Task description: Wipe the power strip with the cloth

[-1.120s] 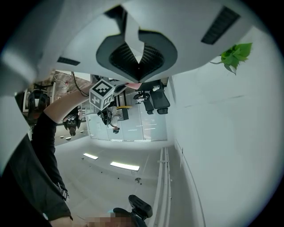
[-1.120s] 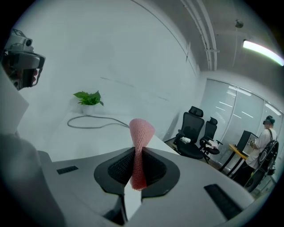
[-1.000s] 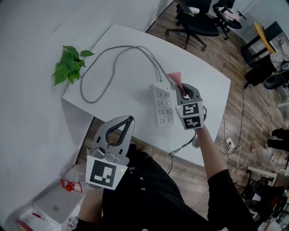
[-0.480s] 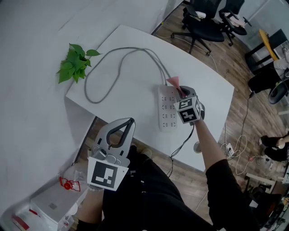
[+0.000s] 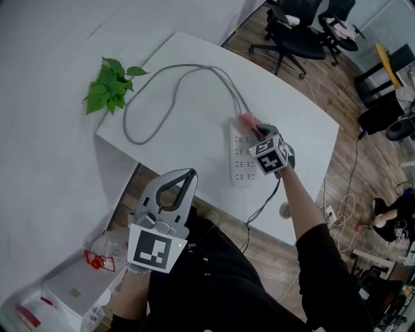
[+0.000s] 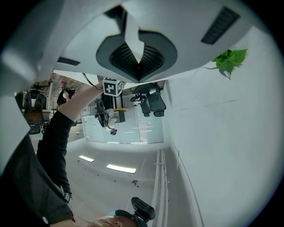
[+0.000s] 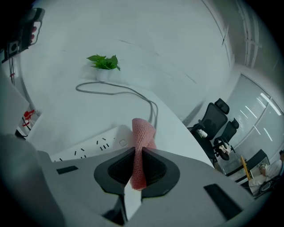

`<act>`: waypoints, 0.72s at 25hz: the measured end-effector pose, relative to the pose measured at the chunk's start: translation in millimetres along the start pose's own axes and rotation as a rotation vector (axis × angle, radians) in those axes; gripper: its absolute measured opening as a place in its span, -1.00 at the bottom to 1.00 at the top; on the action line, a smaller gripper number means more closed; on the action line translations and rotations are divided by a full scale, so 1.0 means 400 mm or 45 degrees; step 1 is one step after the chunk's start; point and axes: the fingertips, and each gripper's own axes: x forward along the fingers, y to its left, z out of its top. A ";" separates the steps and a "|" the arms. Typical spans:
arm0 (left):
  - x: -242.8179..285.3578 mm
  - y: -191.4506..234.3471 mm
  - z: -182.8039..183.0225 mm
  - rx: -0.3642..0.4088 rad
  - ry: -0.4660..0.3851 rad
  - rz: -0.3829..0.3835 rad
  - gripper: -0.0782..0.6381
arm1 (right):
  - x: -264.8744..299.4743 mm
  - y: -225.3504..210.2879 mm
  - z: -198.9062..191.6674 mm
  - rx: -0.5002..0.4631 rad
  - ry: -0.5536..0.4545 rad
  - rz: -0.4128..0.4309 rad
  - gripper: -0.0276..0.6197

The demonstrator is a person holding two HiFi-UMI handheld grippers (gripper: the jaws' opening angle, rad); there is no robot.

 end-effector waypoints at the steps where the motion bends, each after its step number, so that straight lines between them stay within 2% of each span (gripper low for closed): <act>1: 0.000 -0.003 -0.001 0.000 0.000 -0.003 -0.75 | 0.000 0.006 -0.001 -0.001 0.003 0.011 -0.74; 18: 0.013 -0.038 0.002 0.012 -0.020 -0.096 -0.75 | -0.062 0.104 -0.061 0.048 0.004 0.090 -0.74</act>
